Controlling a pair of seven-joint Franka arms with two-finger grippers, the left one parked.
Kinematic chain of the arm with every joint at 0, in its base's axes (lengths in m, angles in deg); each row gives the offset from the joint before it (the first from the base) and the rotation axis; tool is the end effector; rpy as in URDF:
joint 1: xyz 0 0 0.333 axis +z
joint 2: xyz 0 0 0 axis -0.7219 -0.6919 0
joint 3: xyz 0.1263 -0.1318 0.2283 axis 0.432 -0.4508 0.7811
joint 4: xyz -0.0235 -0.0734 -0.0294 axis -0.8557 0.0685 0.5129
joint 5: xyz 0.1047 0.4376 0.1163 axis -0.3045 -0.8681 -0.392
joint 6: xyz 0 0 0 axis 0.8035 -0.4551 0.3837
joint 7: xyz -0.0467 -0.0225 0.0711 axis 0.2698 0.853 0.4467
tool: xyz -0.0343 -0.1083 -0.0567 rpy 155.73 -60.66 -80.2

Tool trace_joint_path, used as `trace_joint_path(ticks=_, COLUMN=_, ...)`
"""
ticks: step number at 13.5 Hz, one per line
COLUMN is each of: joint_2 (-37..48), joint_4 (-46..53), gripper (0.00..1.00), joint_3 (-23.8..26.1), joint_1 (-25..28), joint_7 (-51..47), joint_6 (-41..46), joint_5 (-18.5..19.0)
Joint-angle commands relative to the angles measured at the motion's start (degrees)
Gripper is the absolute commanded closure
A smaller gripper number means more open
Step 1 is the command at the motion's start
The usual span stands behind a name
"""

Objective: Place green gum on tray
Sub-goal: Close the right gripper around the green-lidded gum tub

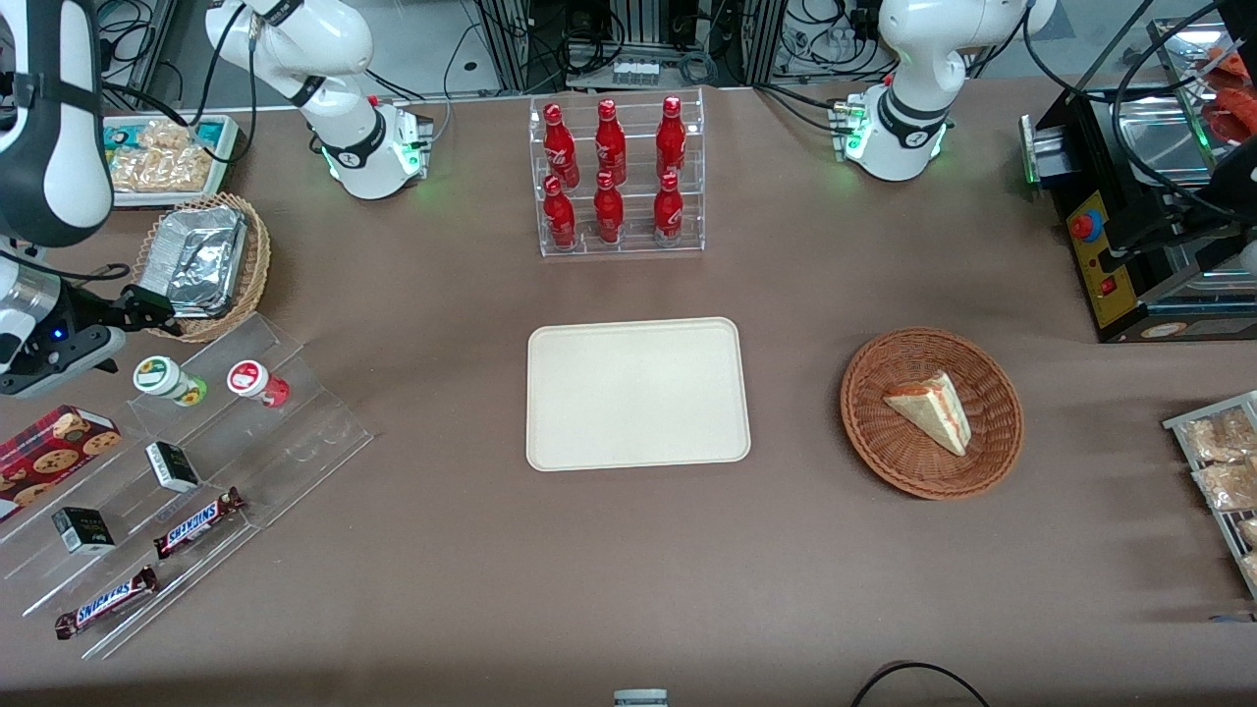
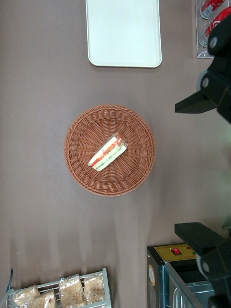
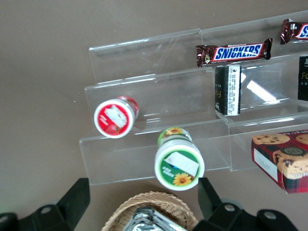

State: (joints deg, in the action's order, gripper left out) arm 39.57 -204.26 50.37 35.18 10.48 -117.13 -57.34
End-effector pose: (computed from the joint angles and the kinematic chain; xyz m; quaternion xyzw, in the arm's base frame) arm 0.5834 -0.1680 0.3694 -0.9573 -0.2881 0.0244 0.0051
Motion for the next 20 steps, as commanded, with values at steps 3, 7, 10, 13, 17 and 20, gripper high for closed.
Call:
trace_joint_path(ticks=3, joint_2=-2.0, joint_4=-1.5, gripper=0.00, joint_3=0.4, joint_1=-1.4, joint_7=6.6, joint_6=-5.7, joint_5=0.8)
trace_joint_path(ticks=7, joint_2=-3.4, joint_4=-3.3, gripper=0.00, joint_3=0.4, joint_1=-2.9, joint_7=10.5, joint_6=-10.5, joint_5=0.4)
trace_joint_path(ticks=10, joint_2=-4.1, joint_4=-4.0, gripper=0.00, joint_3=0.4, joint_1=-3.7, joint_7=10.9, joint_6=-11.9, joint_5=0.1)
trace_joint_path(ticks=13, joint_2=-4.2, joint_4=-5.8, gripper=0.21, joint_3=0.4, joint_1=-3.7, joint_7=10.9, joint_6=-13.9, joint_5=-0.2)
trace_joint_path(ticks=17, joint_2=-4.2, joint_4=-6.0, gripper=1.00, joint_3=0.4, joint_1=-3.5, joint_7=10.8, joint_6=-14.1, joint_5=-0.2)
trace_joint_path(ticks=20, joint_2=-3.6, joint_4=-5.6, gripper=1.00, joint_3=0.4, joint_1=-3.2, joint_7=10.4, joint_6=-13.2, joint_5=-0.2)
